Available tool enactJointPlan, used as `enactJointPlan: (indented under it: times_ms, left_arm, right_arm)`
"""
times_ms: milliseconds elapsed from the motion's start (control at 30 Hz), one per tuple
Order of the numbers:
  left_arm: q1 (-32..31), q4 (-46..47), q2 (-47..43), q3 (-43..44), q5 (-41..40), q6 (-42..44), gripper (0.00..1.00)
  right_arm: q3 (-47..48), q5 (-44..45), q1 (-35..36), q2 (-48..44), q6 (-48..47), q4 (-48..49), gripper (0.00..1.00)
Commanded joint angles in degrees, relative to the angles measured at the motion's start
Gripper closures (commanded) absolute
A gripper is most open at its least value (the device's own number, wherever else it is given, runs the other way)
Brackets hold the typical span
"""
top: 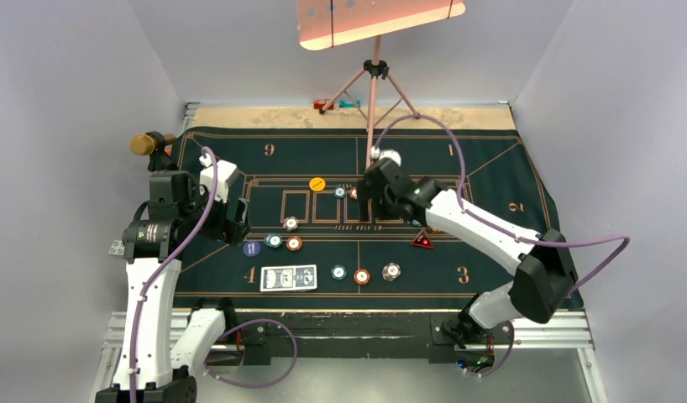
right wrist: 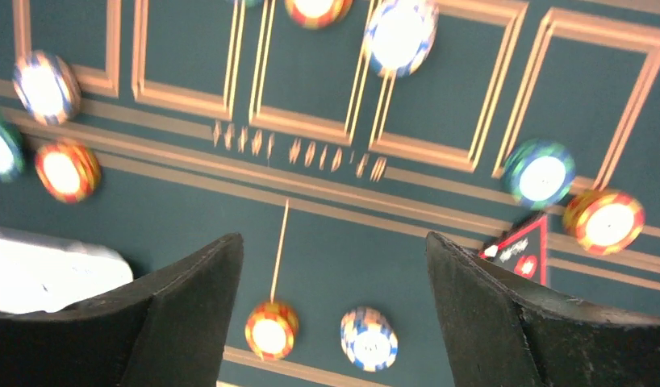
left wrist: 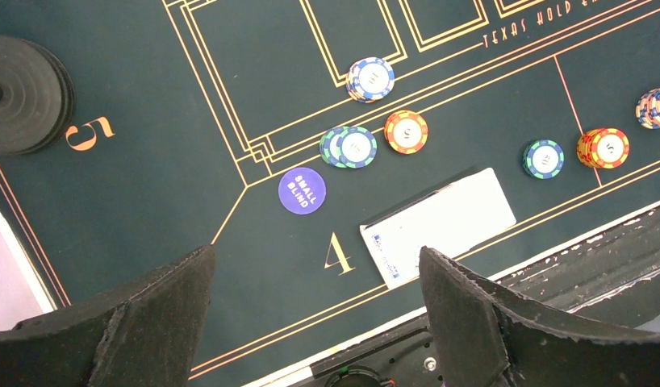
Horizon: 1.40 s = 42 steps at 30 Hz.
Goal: Distribute texas hold em gaming equipment
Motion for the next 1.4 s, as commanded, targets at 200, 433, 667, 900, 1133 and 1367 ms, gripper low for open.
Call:
enactJointPlan:
  times_ms: [200,433,667,900,1133,1367]
  left_arm:
    - [0.2,0.8,0.2,0.9,0.3,0.8,0.0]
    - [0.2,0.5,-0.1,1.3,0.2,0.6,0.0]
    - [0.3,0.1,-0.4,1.1,-0.2,0.9,0.0]
    - [0.3,0.6,-0.3,0.7,-0.3,0.9,0.0]
    - [0.3,1.1,-0.2,0.3,-0.2,1.0,0.0]
    - [0.2,1.1,-0.8,0.1,-0.9,1.4,0.0]
  right_arm:
    - [-19.3,-2.7,9.6,-8.9,9.7,-3.5,0.09]
    - [-22.5,-4.7,11.5,-7.2,11.0,-0.7,0.07]
    - [-23.1,-3.4,12.0,-2.2,11.6,1.1,0.1]
    - [-25.1,-2.4,12.0,-1.0,12.5,1.4,0.17]
    - [-26.2,-3.6,12.2,-1.3,13.0,1.9,0.36]
    - [-25.5,-3.1,12.3,-1.7,13.6,1.2,0.65]
